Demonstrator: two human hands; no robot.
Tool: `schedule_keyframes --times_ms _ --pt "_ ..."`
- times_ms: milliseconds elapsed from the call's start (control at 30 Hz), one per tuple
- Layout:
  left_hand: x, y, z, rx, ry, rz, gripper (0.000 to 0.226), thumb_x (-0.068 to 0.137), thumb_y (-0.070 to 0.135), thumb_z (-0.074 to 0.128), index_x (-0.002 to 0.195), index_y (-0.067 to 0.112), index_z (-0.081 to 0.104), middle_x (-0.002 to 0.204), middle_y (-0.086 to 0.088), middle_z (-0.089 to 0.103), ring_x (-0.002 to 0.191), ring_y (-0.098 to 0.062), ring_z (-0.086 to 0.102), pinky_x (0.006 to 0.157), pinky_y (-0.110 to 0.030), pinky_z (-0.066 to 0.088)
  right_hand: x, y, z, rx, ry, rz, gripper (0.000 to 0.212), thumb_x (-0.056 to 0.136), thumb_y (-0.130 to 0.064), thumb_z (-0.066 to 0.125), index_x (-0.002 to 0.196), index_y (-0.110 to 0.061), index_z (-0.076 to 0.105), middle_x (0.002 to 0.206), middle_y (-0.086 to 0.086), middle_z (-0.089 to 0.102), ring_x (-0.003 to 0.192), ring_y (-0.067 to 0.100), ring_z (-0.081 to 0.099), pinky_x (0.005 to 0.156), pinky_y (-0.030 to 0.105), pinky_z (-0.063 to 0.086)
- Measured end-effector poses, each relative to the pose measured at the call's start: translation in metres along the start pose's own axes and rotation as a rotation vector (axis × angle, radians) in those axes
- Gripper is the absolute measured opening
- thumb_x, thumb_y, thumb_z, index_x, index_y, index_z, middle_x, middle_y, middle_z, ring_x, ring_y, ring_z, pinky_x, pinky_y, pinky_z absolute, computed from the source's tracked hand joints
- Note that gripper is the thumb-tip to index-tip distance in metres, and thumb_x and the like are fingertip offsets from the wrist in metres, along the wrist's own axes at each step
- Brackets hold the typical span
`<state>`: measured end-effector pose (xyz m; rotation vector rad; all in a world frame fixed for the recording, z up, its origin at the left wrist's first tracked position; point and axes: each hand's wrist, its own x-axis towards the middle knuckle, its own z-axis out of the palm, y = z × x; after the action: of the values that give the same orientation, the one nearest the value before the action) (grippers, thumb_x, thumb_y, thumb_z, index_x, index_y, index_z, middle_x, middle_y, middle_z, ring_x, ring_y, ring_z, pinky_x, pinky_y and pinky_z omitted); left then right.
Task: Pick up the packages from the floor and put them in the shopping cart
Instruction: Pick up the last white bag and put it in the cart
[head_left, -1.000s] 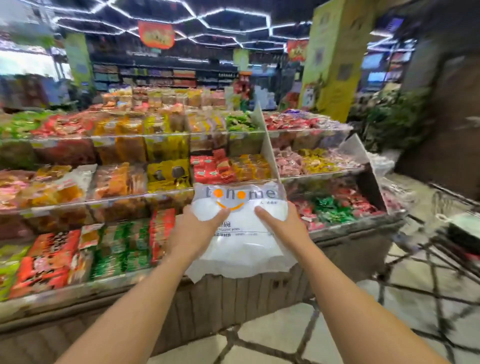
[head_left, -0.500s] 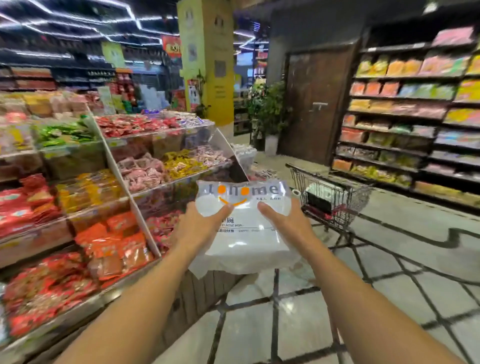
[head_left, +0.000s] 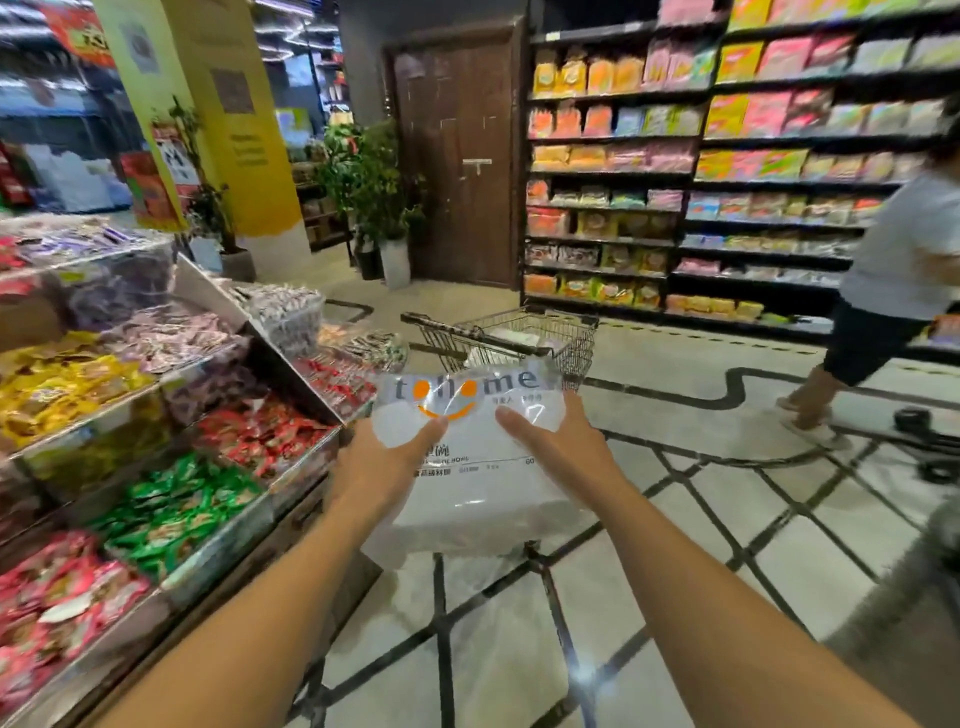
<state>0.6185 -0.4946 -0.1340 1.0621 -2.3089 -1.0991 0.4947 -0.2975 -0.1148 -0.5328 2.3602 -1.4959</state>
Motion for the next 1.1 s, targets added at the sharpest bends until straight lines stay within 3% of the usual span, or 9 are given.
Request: schedule_keyframes --times_ms 133,200,300,367,433,667,833,1000,1100 --pt "0.078 0.048 0.049 -0.023 -0.092 0.022 0.089 0.075 0.090 0.060 0.137 0.026 0.058 0.133 -0.006 0.066 0.123 -0.032 0.061 0.095 -0.037 0.046 0.096 0.014 -0.017 -0.013 0.070 0.060 0.117 0.068 -0.087 0.067 0.160 -0.030 0.025 0.151 0.003 0.055 0.133 0.032 0.056 0.107 0.047 0.049" --pt "0.119 0.070 0.073 -0.035 -0.129 -0.016 0.097 0.083 0.081 0.062 0.152 0.015 0.046 0.148 -0.012 0.055 0.134 -0.034 0.053 0.091 -0.032 0.037 0.143 0.016 -0.032 -0.033 0.097 0.075 0.121 0.063 -0.092 0.064 0.159 -0.029 0.026 0.149 0.005 0.056 0.131 0.033 0.057 0.105 0.049 0.050" --pt "0.179 0.100 0.110 -0.010 -0.142 0.032 0.120 0.059 0.106 0.050 0.144 0.020 0.054 0.139 -0.009 0.064 0.118 -0.035 0.062 0.097 -0.045 0.051 0.207 0.018 -0.058 -0.043 0.126 0.092 0.104 0.075 -0.082 0.068 0.156 -0.029 0.030 0.143 0.003 0.060 0.125 0.030 0.061 0.097 0.042 0.052" --pt "0.217 0.118 0.134 0.009 -0.150 0.040 0.123 0.060 0.106 0.049 0.148 0.020 0.050 0.139 -0.005 0.065 0.118 -0.036 0.063 0.100 -0.047 0.052 0.247 0.020 -0.074 -0.040 0.137 0.100 0.100 0.078 -0.077 0.069 0.157 -0.029 0.030 0.144 0.003 0.058 0.127 0.031 0.059 0.099 0.042 0.050" --pt "0.248 0.138 0.155 0.016 -0.141 0.061 0.125 0.056 0.109 0.045 0.147 0.023 0.049 0.126 -0.007 0.071 0.110 -0.035 0.067 0.090 -0.045 0.054 0.287 0.024 -0.088 -0.036 0.141 0.088 0.097 0.079 -0.075 0.071 0.155 -0.028 0.033 0.145 0.002 0.058 0.128 0.030 0.058 0.103 0.042 0.049" --pt "0.365 0.189 0.247 -0.008 -0.135 0.037 0.101 0.068 0.096 0.056 0.141 0.026 0.053 0.126 -0.007 0.067 0.104 -0.028 0.061 0.078 -0.038 0.043 0.437 0.055 -0.132 0.026 0.134 0.102 0.097 0.076 -0.075 0.073 0.153 -0.029 0.035 0.139 0.002 0.059 0.123 0.030 0.061 0.105 0.050 0.052" --pt "0.442 0.217 0.314 0.026 -0.114 -0.040 0.120 0.047 0.110 0.046 0.135 0.031 0.058 0.120 -0.005 0.070 0.107 -0.032 0.065 0.084 -0.041 0.051 0.547 0.079 -0.158 -0.005 0.062 0.162 0.122 0.055 -0.088 0.068 0.155 -0.027 0.033 0.143 0.003 0.058 0.124 0.032 0.061 0.105 0.052 0.051" --pt "0.502 0.249 0.358 0.035 -0.104 -0.139 0.118 0.062 0.099 0.057 0.149 0.020 0.049 0.144 -0.010 0.060 0.129 -0.037 0.058 0.102 -0.043 0.048 0.647 0.101 -0.176 0.006 0.011 0.162 0.115 0.053 -0.092 0.074 0.145 -0.029 0.047 0.131 -0.001 0.064 0.117 0.028 0.066 0.100 0.050 0.055" --pt "0.547 0.255 0.383 0.041 -0.104 -0.152 0.128 0.044 0.111 0.048 0.138 0.025 0.058 0.131 -0.007 0.068 0.117 -0.035 0.064 0.100 -0.046 0.052 0.696 0.112 -0.175 0.028 -0.011 0.180 0.111 0.060 -0.086 0.076 0.148 -0.027 0.043 0.136 0.001 0.061 0.121 0.029 0.063 0.103 0.050 0.054"
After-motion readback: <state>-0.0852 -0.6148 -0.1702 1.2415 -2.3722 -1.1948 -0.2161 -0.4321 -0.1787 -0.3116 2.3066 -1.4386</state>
